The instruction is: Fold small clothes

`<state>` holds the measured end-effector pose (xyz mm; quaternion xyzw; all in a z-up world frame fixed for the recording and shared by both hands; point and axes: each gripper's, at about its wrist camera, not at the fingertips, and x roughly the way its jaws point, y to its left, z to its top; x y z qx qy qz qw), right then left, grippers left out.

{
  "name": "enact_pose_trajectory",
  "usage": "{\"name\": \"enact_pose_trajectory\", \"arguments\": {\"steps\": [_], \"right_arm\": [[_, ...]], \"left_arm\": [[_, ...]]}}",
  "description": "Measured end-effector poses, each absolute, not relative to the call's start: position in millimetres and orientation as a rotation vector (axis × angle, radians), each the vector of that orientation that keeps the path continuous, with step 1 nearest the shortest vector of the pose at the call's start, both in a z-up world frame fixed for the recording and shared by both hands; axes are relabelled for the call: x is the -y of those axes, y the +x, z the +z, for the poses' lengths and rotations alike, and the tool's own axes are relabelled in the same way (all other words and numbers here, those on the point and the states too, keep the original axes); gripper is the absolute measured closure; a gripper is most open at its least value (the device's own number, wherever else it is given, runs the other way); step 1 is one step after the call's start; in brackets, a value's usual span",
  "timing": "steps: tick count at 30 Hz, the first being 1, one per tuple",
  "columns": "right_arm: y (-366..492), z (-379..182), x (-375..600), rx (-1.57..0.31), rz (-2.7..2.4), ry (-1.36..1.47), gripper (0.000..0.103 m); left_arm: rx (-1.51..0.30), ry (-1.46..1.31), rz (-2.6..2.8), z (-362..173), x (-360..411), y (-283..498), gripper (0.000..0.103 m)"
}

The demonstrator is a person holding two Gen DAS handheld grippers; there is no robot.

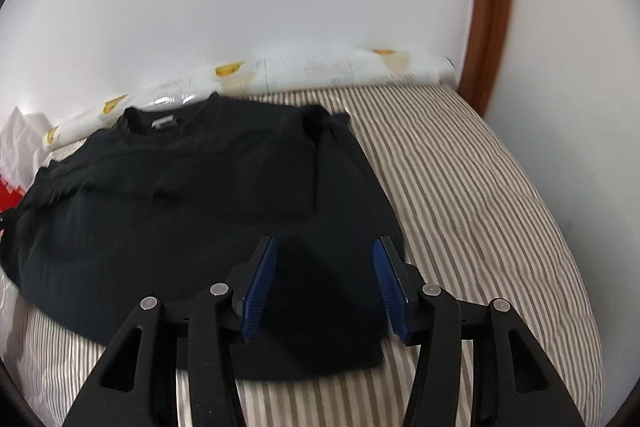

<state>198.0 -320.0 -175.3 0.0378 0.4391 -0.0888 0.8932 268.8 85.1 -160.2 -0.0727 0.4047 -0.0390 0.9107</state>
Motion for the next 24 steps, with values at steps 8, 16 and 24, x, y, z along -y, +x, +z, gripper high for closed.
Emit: {"name": "enact_pose_trajectory", "arguments": {"steps": [8,16,24], "right_arm": [[146,-179,331,-0.935,-0.175,0.141,0.049],[135,-173,335,-0.87,-0.164,0.222,0.042],[158,-178,336,-0.876,-0.166,0.256,0.042]], "left_arm": [[-0.821,-0.282,-0.077,-177,-130,200,0.042],[-0.819,-0.348,-0.099,-184,-137,200,0.042],[-0.873,-0.368,-0.103,-199,-133,235,0.041]]}}
